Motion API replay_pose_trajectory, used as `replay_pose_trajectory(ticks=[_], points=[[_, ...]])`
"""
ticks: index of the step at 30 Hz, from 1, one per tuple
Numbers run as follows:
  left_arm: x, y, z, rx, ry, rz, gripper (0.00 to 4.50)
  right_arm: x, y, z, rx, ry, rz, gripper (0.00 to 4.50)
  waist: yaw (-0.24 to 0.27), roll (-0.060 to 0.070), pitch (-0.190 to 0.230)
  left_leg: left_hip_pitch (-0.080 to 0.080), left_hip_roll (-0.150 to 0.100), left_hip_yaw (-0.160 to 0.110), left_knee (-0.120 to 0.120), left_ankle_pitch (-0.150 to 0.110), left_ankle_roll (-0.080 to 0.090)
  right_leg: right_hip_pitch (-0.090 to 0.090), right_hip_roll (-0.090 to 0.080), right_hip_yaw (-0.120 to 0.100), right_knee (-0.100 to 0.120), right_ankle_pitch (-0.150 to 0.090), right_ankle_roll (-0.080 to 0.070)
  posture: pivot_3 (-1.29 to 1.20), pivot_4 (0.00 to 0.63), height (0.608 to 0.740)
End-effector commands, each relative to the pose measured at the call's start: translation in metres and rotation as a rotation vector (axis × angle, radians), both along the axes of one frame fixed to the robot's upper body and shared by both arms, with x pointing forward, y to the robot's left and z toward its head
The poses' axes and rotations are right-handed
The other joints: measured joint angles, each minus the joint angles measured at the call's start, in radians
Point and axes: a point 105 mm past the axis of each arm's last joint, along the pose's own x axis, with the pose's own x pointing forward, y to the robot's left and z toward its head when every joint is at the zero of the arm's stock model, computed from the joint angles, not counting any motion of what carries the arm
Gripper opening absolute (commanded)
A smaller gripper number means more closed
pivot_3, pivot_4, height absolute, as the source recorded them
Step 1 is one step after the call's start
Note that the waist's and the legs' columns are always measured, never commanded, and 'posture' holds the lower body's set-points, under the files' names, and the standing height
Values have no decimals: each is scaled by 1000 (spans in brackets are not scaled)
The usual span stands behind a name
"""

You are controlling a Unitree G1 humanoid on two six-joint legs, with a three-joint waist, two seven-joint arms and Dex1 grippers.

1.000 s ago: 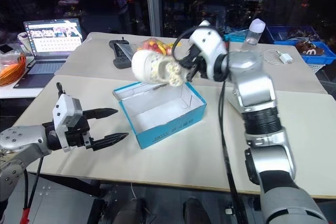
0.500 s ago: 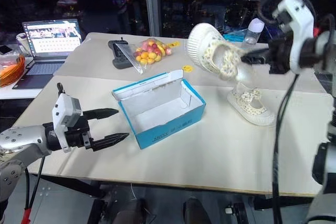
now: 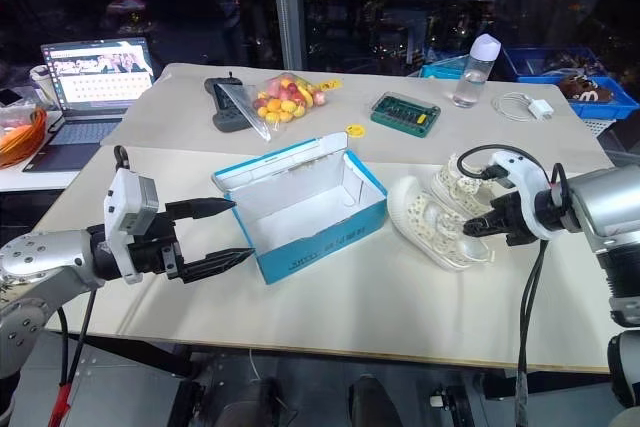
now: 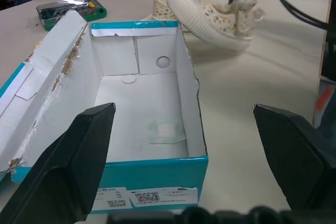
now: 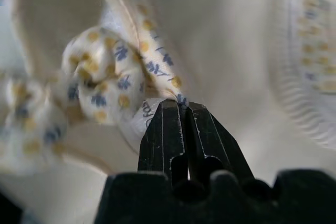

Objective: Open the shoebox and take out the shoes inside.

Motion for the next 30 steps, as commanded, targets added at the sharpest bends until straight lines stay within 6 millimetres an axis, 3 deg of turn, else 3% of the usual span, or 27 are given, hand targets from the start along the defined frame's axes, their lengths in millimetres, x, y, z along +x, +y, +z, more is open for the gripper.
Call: replay_pose_trajectory(ticks=[1, 6, 14, 15, 18, 20, 27, 30], points=[[-6, -7, 11, -5, -43, -27, 4500, 17, -23, 17, -53, -99, -92, 52, 0, 0, 0, 0, 0, 0, 0, 0, 0, 0, 0, 0, 0, 1, 2, 0, 150, 676], [-6, -8, 10, -6, -39, -27, 4500, 24, -34, 15, -60, -100, -146, 52, 0, 0, 0, 0, 0, 0, 0, 0, 0, 0, 0, 0, 0, 1, 2, 0, 150, 676], [-6, -9, 11, -2, -40, -31, 4500, 24, -29, 6, -70, -88, -138, 52, -1, 0, 0, 0, 0, 0, 0, 0, 0, 0, 0, 0, 0, 2, 3, 0, 150, 676], [-5, -8, 11, -2, -40, -32, 4500, 25, -30, 7, -77, -100, -139, 551, -1, 0, 0, 0, 0, 0, 0, 0, 0, 0, 0, 0, 0, 2, 3, 0, 150, 676], [-5, -8, 11, -1, -40, -33, 4500, 27, -28, 12, -92, -133, -127, 1295, 0, 0, 0, 0, 0, 0, 0, 0, 0, 0, 0, 0, 0, 2, 3, 0, 150, 676], [-4, -8, 11, 0, -40, -34, 4500, 27, -28, 21, -124, -168, -104, 1924, 0, 0, 0, 0, 0, 0, 0, 0, 0, 0, 0, 0, 0, 2, 3, 0, 150, 676], [0, -5, 10, 3, -42, -29, 4500, 16, -37, 71, -235, -292, -16, 1924, 3, 1, 0, 0, 0, 0, 0, 0, 0, 0, 0, 0, 0, 2, 3, 0, 150, 676], [7, 3, 7, -5, -40, 22, 4500, 2, -11, 100, -109, -362, 100, 1924, 1, 1, 0, 0, 0, 0, 0, 0, 0, 0, 0, 0, 0, 1, 2, 0, 150, 676]])
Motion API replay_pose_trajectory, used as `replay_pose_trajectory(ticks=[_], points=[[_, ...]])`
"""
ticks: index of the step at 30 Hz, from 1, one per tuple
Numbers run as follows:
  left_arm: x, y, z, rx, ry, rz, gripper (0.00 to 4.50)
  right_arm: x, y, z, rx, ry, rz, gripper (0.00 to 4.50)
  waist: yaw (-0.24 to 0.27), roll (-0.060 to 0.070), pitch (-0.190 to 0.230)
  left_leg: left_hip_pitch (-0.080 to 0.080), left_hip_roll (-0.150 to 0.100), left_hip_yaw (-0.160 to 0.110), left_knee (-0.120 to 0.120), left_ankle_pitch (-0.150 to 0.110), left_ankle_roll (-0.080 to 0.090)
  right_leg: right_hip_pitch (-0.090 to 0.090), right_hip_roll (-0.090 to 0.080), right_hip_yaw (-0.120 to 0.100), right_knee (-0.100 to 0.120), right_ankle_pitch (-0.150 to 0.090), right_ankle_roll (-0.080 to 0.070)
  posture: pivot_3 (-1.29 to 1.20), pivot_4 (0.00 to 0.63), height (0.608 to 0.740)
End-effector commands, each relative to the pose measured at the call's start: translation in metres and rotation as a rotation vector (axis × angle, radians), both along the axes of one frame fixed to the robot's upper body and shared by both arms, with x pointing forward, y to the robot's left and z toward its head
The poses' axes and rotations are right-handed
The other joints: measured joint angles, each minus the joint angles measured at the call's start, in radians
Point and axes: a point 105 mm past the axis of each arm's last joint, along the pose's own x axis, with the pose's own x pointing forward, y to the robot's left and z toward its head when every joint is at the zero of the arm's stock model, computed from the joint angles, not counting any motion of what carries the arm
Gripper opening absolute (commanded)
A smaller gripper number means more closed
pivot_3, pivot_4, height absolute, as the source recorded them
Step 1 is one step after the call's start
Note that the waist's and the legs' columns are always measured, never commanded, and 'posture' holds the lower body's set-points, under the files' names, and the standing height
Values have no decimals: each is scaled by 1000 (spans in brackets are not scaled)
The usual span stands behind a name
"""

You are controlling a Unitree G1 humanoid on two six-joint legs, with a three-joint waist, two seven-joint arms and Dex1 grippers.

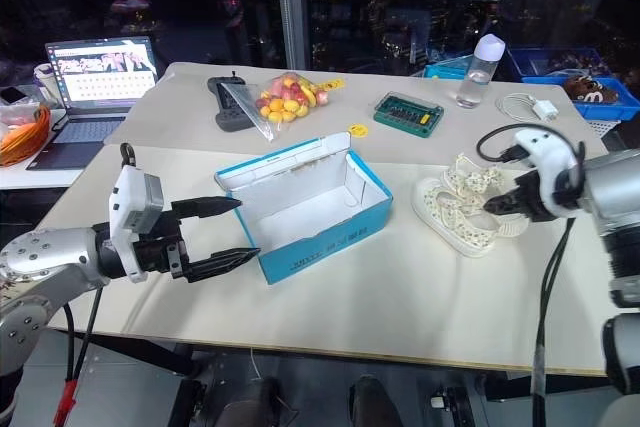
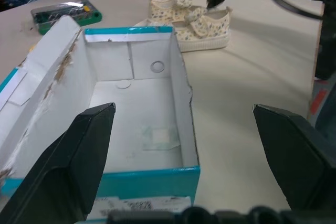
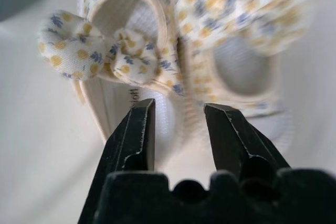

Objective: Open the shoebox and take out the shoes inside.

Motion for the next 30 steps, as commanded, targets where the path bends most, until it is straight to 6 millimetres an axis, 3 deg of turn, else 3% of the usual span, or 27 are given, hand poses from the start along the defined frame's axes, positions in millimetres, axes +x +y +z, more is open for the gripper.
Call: replay_pose_trajectory(ticks=[1, 5, 8, 11, 13, 16, 20, 24, 30], points=[[7, 9, 6, -10, -47, 50, 4500, -15, 32, 46, 88, -124, 169, 1924, -3, 0, 0, 0, 0, 0, 0, 0, 0, 0, 0, 0, 0, 0, 0, 0, 150, 676], [28, 36, 17, -123, -84, 239, 4500, -21, 62, 75, 243, -339, 219, 1924, -9, 0, 0, 1, 0, 0, 0, 0, 0, 0, 0, 0, 1, 1, 1, 0, 150, 676], [48, 69, 24, -204, -146, 484, 4500, -23, 62, 73, 234, -539, 99, 1924, 0, -3, -2, 2, 1, -2, 1, 0, 0, 2, 1, -1, 2, 2, 2, 0, 150, 676], [61, 116, 29, -297, -245, 825, 4500, -25, 36, 68, 83, -838, -204, 1924, 12, -5, -4, 1, 0, -3, 1, 0, 0, 3, 1, -1, 1, 1, 3, 0, 150, 676], [64, 135, 29, -354, -265, 951, 4500, -28, 31, 60, 68, -915, -329, 1924, 20, -5, -4, -2, -1, -2, 3, 0, -1, 2, 0, -1, 1, 2, 4, 0, 150, 676], [68, 155, 16, -388, -280, 1087, 4500, -26, 51, 38, 24, -947, -301, 1924, 27, -5, -4, -2, -1, -2, 4, 1, -1, 1, 0, 0, 1, 3, 6, 0, 150, 676], [73, 160, -18, -359, -223, 1158, 4500, -21, 63, 8, 49, -916, -289, 1924, 25, -6, -5, -1, -1, -2, 4, 1, -1, 2, 0, 0, 1, 4, 5, 0, 150, 676], [73, 162, -45, -362, -176, 1204, 4500, -24, 57, -24, 25, -872, -300, 1924, 26, -7, -5, -1, -1, -2, 5, 1, -1, 3, 0, 0, 1, 4, 4, 0, 150, 676], [76, 156, -54, -357, -179, 1205, 4500, -25, 55, -51, 0, -840, -313, 1924, 26, -8, -7, -1, -1, -2, 6, 1, -1, 3, 0, -1, 1, 5, 4, 0, 150, 676]])
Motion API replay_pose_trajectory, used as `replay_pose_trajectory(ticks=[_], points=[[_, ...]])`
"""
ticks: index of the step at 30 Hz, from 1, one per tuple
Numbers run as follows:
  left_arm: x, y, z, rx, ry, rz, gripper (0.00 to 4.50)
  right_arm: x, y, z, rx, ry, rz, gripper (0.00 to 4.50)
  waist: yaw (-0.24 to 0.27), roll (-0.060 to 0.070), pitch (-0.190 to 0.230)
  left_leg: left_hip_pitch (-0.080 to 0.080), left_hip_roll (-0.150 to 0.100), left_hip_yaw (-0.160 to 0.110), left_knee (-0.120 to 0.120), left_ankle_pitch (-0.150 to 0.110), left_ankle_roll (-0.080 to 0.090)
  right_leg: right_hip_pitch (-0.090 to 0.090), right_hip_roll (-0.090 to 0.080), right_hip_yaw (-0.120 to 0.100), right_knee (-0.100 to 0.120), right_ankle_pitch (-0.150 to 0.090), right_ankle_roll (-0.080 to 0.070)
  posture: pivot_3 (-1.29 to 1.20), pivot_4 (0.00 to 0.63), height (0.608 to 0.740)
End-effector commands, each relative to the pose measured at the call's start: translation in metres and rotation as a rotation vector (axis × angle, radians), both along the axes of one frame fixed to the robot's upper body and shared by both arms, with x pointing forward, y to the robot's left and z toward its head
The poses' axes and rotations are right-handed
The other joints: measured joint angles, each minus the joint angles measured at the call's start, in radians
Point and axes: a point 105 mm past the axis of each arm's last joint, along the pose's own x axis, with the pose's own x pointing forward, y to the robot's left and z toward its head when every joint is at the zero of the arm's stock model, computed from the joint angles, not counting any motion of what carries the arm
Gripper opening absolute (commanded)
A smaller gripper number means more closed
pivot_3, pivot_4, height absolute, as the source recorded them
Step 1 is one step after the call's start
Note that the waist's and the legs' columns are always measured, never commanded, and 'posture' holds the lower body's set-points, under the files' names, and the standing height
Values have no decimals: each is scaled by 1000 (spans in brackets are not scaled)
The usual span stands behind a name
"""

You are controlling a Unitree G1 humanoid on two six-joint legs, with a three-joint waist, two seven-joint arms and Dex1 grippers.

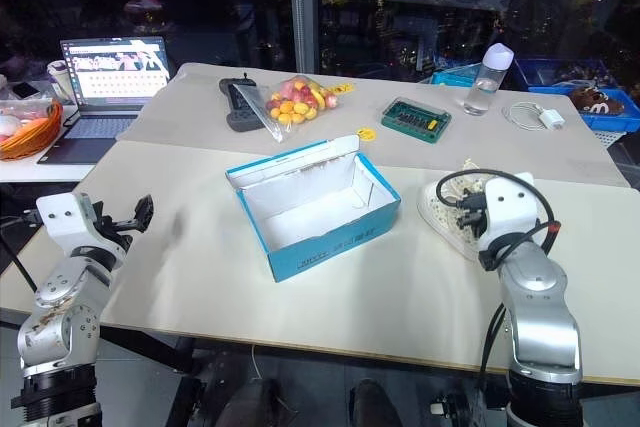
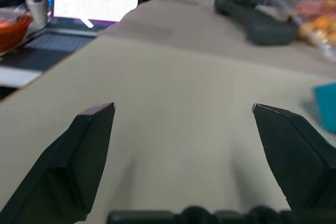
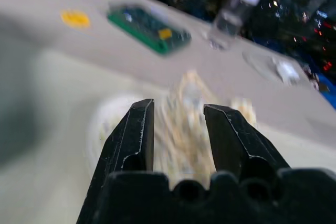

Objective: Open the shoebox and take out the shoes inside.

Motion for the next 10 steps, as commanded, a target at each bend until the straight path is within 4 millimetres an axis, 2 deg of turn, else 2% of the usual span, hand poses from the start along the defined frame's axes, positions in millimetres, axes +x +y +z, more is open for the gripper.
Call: replay_pose_trajectory(ticks=[1, 10], points=[[1, -5, 13, 28, -61, -7, 4500, -2, 1, 11, -35, -77, -6, 1924, -2, 0, 0, 0, 0, 0, 0, 0, 0, 0, 0, 0, 0, 0, -1, 0, 150, 676], [6, -14, 14, 17, -77, -47, 4500, 5, 3, 0, -10, -79, -20, 1924, -2, -1, 0, 0, 0, 0, 1, 0, 0, 0, 0, 0, 0, 0, -1, 0, 150, 676]])
